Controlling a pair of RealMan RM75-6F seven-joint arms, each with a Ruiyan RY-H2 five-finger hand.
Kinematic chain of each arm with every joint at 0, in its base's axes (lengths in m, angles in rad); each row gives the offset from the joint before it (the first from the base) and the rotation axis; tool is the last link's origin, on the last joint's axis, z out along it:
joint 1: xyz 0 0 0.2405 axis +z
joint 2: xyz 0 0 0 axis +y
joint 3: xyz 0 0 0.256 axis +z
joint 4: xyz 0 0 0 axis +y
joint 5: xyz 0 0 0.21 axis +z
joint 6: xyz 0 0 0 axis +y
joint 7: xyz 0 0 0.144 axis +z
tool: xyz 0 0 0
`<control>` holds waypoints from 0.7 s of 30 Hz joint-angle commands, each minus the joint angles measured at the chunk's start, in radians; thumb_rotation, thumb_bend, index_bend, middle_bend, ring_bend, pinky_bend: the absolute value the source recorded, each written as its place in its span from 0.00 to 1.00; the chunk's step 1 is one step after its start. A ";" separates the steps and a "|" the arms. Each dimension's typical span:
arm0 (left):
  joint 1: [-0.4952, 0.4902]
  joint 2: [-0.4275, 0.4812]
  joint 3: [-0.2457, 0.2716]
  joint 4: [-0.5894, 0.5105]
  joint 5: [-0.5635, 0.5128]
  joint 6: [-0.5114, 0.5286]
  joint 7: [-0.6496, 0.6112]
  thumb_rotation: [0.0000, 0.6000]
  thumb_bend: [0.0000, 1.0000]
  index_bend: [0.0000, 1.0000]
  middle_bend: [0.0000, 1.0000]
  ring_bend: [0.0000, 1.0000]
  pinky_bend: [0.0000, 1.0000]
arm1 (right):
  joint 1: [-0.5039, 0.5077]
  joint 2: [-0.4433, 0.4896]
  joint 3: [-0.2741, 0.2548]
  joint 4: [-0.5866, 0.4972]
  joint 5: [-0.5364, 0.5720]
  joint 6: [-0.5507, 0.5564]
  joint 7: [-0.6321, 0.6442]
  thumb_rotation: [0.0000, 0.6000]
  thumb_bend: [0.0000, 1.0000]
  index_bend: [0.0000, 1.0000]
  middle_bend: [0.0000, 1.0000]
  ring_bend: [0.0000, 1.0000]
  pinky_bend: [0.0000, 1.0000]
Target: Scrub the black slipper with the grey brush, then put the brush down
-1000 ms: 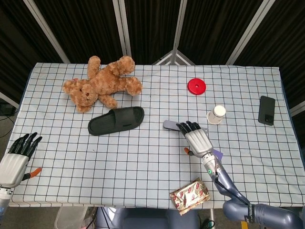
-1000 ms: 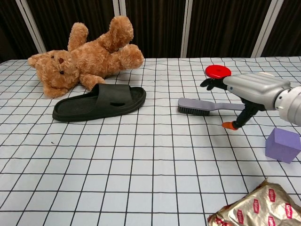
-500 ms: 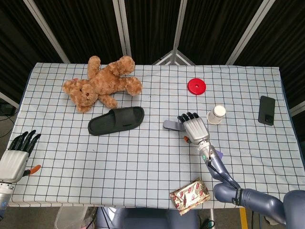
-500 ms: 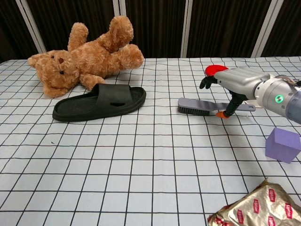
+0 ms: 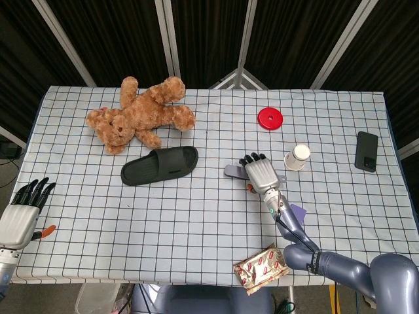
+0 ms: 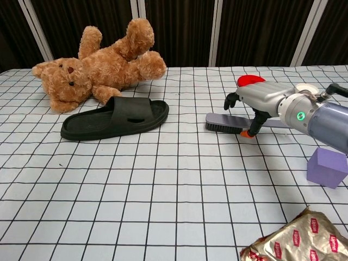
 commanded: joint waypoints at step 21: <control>-0.005 0.003 0.001 0.010 -0.001 -0.005 -0.008 1.00 0.19 0.00 0.00 0.00 0.10 | 0.046 -0.039 -0.013 0.067 -0.004 0.000 0.031 1.00 0.39 0.34 0.27 0.22 0.29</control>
